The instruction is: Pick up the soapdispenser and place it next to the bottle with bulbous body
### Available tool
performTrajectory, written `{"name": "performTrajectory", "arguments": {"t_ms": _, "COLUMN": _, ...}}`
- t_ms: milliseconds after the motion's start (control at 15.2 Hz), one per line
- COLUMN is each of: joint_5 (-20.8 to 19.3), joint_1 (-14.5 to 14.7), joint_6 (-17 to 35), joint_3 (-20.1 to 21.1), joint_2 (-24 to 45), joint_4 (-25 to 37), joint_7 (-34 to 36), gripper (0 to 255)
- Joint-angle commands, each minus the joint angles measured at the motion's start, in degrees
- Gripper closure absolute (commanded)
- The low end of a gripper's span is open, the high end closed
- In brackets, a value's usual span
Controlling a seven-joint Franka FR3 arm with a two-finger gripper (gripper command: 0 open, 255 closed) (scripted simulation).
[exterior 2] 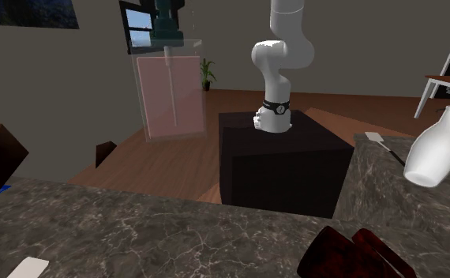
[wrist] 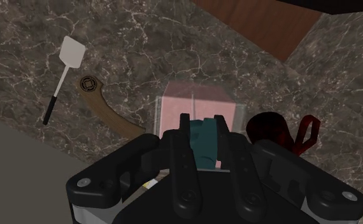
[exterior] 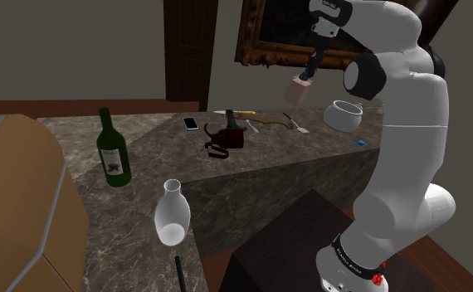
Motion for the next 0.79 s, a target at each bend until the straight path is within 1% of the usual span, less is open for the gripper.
{"name": "performTrajectory", "arguments": {"t_ms": 0, "joint_5": 0.6, "joint_1": -1.0, "joint_6": -2.9, "joint_3": 0.2, "joint_2": 1.9, "joint_4": 4.8, "joint_7": 0.1, "gripper": 255}}
{"name": "performTrajectory", "arguments": {"t_ms": 264, "joint_5": 1.9, "joint_1": -3.5, "joint_6": -9.1, "joint_3": 0.8, "joint_2": 6.3, "joint_4": 15.6, "joint_7": 0.5, "gripper": 255}}
{"name": "performTrajectory", "arguments": {"t_ms": 330, "joint_5": 0.6, "joint_1": -0.6, "joint_6": -5.9, "joint_3": 0.3, "joint_2": 1.8, "joint_4": 7.8, "joint_7": 1.1, "gripper": 255}}
{"name": "performTrajectory", "arguments": {"t_ms": 462, "joint_5": -1.1, "joint_1": 3.8, "joint_6": -2.1, "joint_3": -0.3, "joint_2": -4.1, "joint_4": -1.9, "joint_7": 2.9, "gripper": 255}}
{"name": "performTrajectory", "arguments": {"t_ms": 594, "joint_5": -2.8, "joint_1": 7.1, "joint_6": 0.4, "joint_3": -0.1, "joint_2": -8.7, "joint_4": -8.9, "joint_7": 5.2, "gripper": 255}}
{"name": "performTrajectory", "arguments": {"t_ms": 726, "joint_5": -4.2, "joint_1": 10.0, "joint_6": 2.2, "joint_3": 0.4, "joint_2": -12.5, "joint_4": -14.3, "joint_7": 7.7, "gripper": 255}}
